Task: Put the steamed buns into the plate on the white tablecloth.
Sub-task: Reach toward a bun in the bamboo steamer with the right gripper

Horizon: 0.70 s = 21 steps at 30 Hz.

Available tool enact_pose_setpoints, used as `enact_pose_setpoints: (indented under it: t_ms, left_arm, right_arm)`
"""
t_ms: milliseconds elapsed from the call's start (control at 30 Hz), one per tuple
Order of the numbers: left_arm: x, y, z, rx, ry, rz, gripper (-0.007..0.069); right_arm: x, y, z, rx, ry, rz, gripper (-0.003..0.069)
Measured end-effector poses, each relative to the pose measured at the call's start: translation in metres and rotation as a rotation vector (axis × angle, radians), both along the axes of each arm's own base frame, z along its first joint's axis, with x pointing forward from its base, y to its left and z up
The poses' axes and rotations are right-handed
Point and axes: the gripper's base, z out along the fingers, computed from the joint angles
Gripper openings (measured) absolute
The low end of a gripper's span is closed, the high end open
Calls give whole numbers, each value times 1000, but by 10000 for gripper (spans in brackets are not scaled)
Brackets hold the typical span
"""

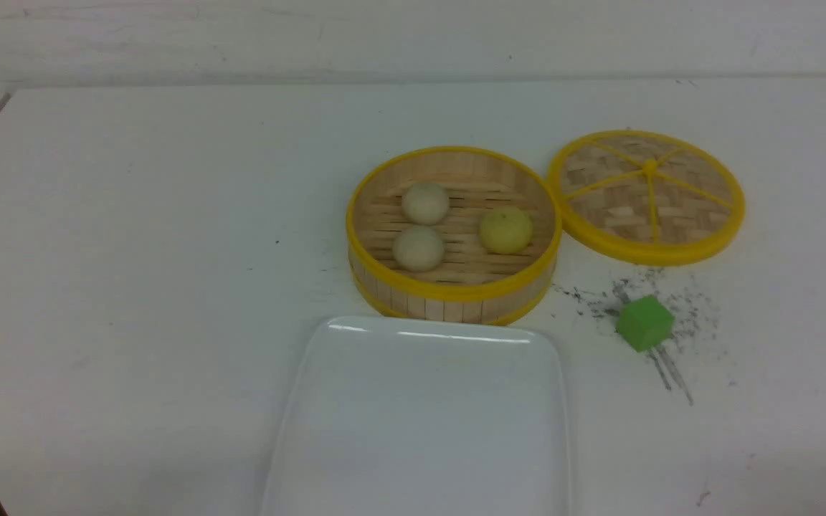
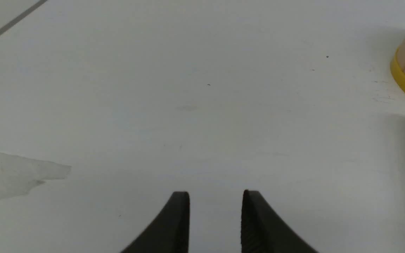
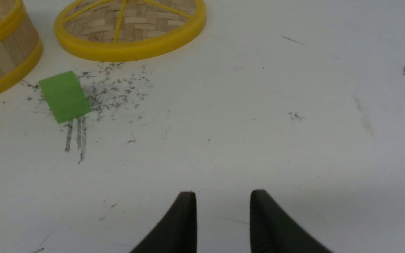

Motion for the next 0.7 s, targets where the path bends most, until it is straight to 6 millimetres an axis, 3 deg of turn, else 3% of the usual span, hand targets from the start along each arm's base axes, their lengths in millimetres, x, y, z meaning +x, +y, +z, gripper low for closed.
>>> enact_pose_setpoints:
  t_ms: [700]
  left_arm:
    - [0,0,0,0,0,0,241]
  right_arm:
    - [0,0,0,0,0,0,240]
